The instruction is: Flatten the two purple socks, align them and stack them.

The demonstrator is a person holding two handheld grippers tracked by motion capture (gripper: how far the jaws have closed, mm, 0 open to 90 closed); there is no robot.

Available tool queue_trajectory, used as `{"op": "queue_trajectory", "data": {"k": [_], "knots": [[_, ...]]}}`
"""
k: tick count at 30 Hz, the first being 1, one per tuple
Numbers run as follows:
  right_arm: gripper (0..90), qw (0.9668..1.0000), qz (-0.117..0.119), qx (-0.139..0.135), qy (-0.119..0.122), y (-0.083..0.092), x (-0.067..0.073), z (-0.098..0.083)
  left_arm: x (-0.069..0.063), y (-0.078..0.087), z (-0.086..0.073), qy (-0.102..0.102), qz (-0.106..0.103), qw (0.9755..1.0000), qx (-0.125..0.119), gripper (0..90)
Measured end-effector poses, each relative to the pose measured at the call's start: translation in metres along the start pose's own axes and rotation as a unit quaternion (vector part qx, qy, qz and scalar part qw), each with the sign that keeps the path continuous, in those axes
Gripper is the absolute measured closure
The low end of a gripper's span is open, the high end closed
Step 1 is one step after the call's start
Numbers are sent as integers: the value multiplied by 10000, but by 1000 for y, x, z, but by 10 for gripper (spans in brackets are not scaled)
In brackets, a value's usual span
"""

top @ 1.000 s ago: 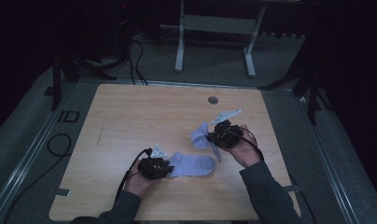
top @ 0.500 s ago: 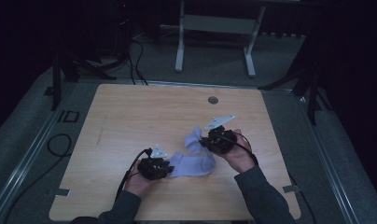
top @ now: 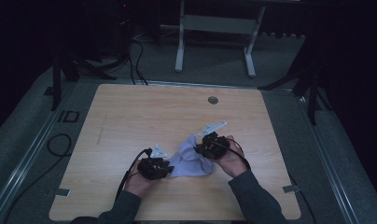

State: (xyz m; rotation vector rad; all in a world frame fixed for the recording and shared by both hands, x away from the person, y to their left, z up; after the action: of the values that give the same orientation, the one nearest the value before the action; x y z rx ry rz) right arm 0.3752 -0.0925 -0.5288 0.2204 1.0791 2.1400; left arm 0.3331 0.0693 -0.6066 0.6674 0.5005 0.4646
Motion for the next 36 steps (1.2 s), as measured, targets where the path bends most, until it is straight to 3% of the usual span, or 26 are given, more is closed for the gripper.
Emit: {"op": "queue_trajectory", "data": {"k": [7, 8, 13, 19, 21, 23, 26, 32, 36], "knots": [[859, 9999, 92, -30, -38, -7, 6, -4, -3, 11, 8, 52, 9, 9995, -312, 659], [859, 9999, 104, -26, -47, -7, 7, -4, -8, 14, 13, 27, -87, 9990, -431, 652], [859, 9999, 110, -48, -31, -10, 9, -6, -15, 12, 19, 42, -275, 9983, -515, 637], [859, 9999, 166, -23, -22, -11, 13, -7, -15, 5, 25, 180, -429, 9970, -620, 636], [859, 9998, 185, -13, 9, -12, 15, -8, -16, 4, 28, 190, -452, 9962, -721, 705], [859, 9998, 189, -13, 33, -14, 15, -7, -18, 2, 29, 78, -309, 9966, -764, 777], [855, 9998, 205, 3, 63, -14, 18, -7, -18, 2, 29, 71, -263, 9964, -803, 881], [723, 9995, 308, -35, 112, -11, 21, -5, -19, 4, 29, 0, -233, 9966, -787, 891], [662, 9990, 318, -299, 24, 6, 17, -1, -19, 3, 28, 6, -188, 9970, -756, 892]]}}
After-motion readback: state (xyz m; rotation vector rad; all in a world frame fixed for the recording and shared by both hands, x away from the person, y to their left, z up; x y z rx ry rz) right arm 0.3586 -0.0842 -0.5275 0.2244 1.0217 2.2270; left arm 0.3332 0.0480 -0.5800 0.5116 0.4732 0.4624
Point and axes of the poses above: each handheld gripper's, and its own axes: y roughly backward along the jaws, z roughly out of its top, x roughly to its left, the point moved 7 cm from there along -y, roughly forward along the jaws, and after that the axes turned 13 degrees about -z, right-handed, at the moved point
